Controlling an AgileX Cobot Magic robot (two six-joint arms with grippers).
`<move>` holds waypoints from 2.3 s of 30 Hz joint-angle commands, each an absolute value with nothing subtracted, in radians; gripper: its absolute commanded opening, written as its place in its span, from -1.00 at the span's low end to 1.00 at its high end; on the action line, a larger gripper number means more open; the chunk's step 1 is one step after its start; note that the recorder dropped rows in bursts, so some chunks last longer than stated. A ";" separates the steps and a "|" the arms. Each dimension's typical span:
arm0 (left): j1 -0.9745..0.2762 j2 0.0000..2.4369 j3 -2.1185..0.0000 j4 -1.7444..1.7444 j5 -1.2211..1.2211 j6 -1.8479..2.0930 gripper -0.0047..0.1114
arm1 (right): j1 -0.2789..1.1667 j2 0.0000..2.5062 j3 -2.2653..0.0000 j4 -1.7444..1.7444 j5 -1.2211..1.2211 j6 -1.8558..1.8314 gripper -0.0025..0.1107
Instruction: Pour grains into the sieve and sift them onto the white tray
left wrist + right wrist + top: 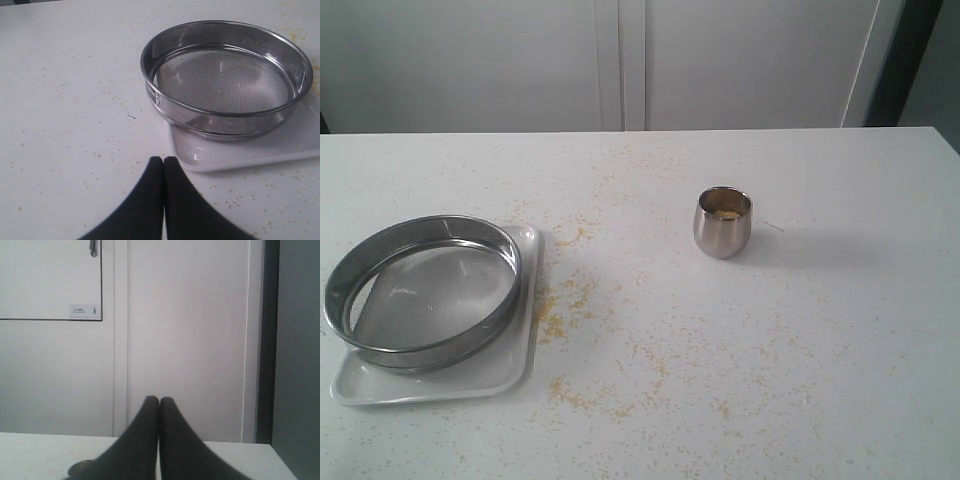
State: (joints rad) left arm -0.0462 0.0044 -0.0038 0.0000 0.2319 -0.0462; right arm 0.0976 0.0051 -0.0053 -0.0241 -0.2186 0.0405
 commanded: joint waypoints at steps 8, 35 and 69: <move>-0.041 0.000 0.000 0.000 0.232 -0.047 -0.92 | 0.087 0.000 0.000 -0.026 -0.234 0.000 -0.96; -0.041 0.000 0.000 0.000 0.232 -0.047 -0.92 | 0.087 0.882 -0.120 -0.030 -0.832 0.000 -0.96; -0.041 0.000 0.000 0.000 0.232 -0.047 -0.92 | 0.090 2.059 -0.490 -0.482 -1.221 0.000 -0.83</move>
State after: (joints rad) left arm -0.0462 0.0044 -0.0038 0.0000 0.2319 -0.0462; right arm 0.0976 2.0405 -0.4724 -0.4476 -1.2055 0.0075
